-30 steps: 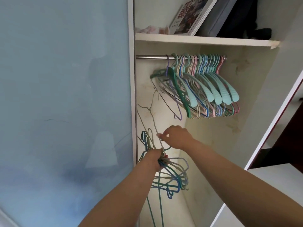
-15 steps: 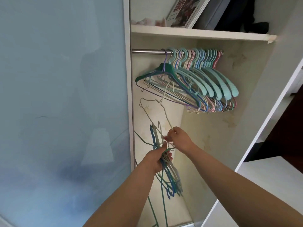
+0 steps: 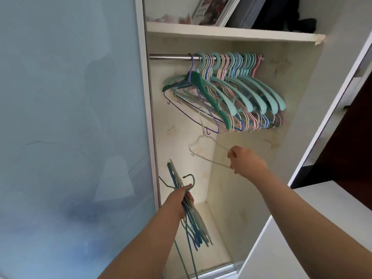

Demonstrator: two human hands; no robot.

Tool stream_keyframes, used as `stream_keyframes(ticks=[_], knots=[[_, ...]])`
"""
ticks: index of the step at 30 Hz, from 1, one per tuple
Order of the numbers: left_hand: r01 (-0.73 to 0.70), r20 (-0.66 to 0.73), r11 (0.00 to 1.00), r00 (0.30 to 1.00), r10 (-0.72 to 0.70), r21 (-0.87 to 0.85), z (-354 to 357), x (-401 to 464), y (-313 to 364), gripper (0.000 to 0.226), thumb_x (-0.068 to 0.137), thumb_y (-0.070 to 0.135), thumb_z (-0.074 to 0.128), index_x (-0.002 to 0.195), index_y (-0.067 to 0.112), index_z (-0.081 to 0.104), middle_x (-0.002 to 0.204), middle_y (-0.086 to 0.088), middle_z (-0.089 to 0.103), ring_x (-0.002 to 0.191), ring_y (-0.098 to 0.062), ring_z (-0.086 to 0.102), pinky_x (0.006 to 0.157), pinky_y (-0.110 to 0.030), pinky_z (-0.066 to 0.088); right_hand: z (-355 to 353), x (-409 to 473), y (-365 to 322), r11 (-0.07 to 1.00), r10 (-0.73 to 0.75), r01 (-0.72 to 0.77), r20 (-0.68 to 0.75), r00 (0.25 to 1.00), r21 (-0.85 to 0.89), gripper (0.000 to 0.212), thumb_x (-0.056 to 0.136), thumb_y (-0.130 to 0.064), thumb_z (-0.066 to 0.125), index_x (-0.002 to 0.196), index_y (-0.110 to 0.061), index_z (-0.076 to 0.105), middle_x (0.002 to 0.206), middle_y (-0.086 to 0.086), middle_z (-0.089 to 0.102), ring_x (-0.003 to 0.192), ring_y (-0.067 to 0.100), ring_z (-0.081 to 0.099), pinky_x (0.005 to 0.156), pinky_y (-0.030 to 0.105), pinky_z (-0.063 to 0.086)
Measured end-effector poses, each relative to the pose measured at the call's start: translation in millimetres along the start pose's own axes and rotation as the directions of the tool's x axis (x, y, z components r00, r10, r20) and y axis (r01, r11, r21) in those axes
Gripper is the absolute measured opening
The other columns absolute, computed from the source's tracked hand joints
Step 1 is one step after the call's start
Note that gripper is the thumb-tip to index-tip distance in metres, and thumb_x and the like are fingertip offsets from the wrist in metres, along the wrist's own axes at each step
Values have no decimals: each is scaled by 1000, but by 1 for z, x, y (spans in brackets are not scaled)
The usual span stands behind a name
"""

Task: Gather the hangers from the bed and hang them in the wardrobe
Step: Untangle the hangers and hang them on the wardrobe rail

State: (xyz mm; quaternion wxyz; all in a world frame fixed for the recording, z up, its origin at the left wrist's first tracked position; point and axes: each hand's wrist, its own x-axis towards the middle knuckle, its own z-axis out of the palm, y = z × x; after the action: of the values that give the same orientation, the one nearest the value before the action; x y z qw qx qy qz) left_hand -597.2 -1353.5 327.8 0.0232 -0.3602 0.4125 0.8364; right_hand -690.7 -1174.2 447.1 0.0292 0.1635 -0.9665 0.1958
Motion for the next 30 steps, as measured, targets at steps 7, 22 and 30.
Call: stream_keyframes(ticks=[7, 22, 30], knots=[[18, 241, 991, 970, 15, -133, 23, -15, 7, 19, 90, 17, 66, 107, 10, 62, 105, -22, 70, 41, -14, 55, 45, -21, 52, 43, -49, -18, 962, -70, 200, 544, 836, -184, 37, 99, -15, 27, 123, 7, 44, 125, 21, 54, 99, 31, 57, 79, 31, 42], [253, 558, 917, 732, -390, 309, 12, -38, 9, 18, 86, 17, 55, 71, 17, 45, 52, 6, 45, 31, -5, 39, 35, -15, 38, 95, -36, 79, 972, -5, -61, 278, 961, 228, 68, 91, -25, 61, 148, -21, 24, 140, 17, 45, 126, 33, 47, 106, 36, 36], [325, 674, 939, 668, -314, 115, 6, -29, 17, 37, 57, 0, 88, 57, 11, 53, 50, 4, 50, 32, -10, 43, 38, -21, 43, 129, -71, 115, 903, 50, -171, 299, 953, 395, 87, 69, -90, 32, 76, -9, 61, 72, 1, 55, 67, 13, 49, 77, 35, 44]])
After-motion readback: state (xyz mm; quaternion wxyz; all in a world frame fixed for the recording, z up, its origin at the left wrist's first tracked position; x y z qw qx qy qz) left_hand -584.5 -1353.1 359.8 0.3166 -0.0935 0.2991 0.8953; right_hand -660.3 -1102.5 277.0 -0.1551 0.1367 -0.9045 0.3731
